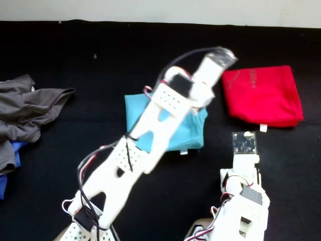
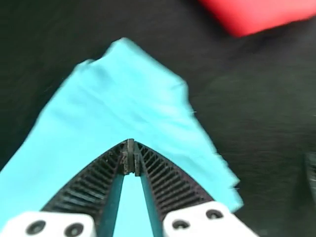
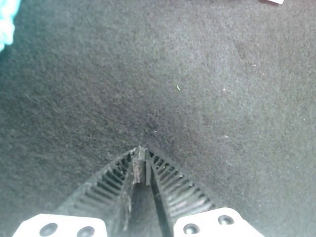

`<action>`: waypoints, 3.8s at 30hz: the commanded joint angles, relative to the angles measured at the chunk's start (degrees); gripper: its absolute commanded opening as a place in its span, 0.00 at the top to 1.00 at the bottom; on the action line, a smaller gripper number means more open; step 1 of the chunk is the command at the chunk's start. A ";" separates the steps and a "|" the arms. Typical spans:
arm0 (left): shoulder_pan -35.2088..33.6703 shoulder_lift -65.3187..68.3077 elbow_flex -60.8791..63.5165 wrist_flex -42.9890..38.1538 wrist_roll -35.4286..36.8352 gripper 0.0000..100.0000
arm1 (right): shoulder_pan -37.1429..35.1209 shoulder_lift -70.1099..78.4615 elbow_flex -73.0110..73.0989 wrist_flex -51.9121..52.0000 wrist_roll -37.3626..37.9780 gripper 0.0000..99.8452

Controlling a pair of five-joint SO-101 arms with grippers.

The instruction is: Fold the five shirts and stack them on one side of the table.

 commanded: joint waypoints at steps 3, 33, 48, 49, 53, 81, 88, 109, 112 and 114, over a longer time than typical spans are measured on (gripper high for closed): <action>-2.33 1.80 2.68 0.26 0.44 0.99 | 1.71 -0.22 1.27 -1.45 0.18 0.99; 3.38 3.38 -0.31 -12.66 0.44 0.99 | 1.71 -0.22 1.36 -1.45 0.18 0.99; 4.88 9.80 -0.40 -8.44 0.44 0.99 | 1.71 -0.22 1.36 -1.45 0.18 0.99; 5.67 10.68 -0.40 -9.76 0.44 0.99 | 1.71 -0.22 1.36 -1.45 0.18 0.99; 7.60 12.44 -0.40 -15.12 0.44 0.99 | 1.71 -0.22 1.36 -1.45 0.18 0.99; -2.86 -13.41 -4.00 6.33 0.88 0.99 | 0.75 -0.31 -10.68 12.00 0.18 0.99; -8.66 -32.84 20.44 6.42 0.97 0.99 | -1.71 0.22 -39.78 29.58 0.18 0.97; -43.30 -83.65 138.59 -42.37 -9.85 0.99 | -27.65 58.86 -83.47 32.22 -26.81 0.62; -47.25 -83.65 142.46 -47.65 -9.93 0.99 | -28.26 69.76 -92.18 34.42 -30.24 0.61; -48.22 -83.65 144.57 -50.73 -9.93 0.99 | -28.26 76.00 -97.80 36.00 -33.05 0.61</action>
